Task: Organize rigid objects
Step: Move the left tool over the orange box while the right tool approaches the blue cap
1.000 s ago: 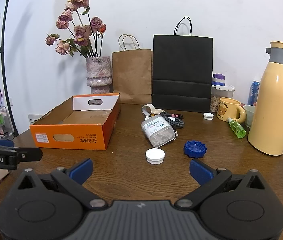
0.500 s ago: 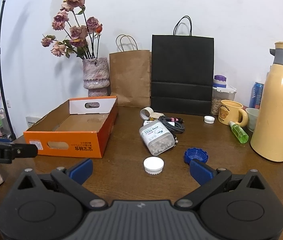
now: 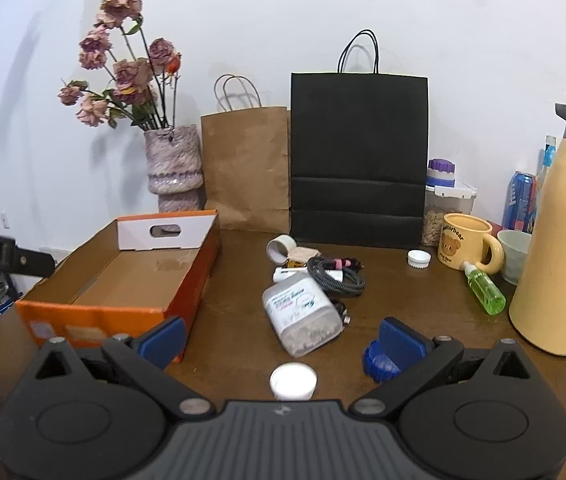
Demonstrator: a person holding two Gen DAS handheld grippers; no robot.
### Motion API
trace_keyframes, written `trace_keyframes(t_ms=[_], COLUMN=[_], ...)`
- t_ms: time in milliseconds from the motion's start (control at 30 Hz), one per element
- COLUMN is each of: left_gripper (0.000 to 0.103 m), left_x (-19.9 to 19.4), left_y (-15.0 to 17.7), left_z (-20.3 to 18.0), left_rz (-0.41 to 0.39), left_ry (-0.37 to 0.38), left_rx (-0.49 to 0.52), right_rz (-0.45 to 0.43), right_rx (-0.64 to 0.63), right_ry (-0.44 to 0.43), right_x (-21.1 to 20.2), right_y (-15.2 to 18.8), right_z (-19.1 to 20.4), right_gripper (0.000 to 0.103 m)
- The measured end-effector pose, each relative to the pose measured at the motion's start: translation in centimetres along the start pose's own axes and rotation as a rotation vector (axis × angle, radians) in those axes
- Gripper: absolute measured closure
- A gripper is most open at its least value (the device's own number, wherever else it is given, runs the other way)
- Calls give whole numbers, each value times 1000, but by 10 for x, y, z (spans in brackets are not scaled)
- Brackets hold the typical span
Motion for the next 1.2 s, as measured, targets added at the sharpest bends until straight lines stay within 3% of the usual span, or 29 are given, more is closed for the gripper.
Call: trace_keyframes(t_ms=[267, 700, 1200], left_gripper=[0, 0, 0], left_x=[46, 133, 172], left_y=[-44, -74, -42], left_z=[28, 91, 117], left_rz=[25, 113, 204], left_ry=[-68, -197, -219], left_rx=[-58, -186, -177], right_rz=[-3, 57, 102], right_rx=[12, 101, 132], right_ry=[52, 164, 278], right_x=[38, 124, 134], right_y=[-25, -35, -9], right_z=[-10, -30, -64], right_gripper=[0, 0, 0])
Point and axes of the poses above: each gripper's, at about its wrist camera, not at the fingertips, and x roughly the way its jaws point, z to its left, y to its underside, the point moved 4 cm from there along x, roughly the way its jaws point, and after that the axes turned 8 degrees about x, right-handed, at the moved point
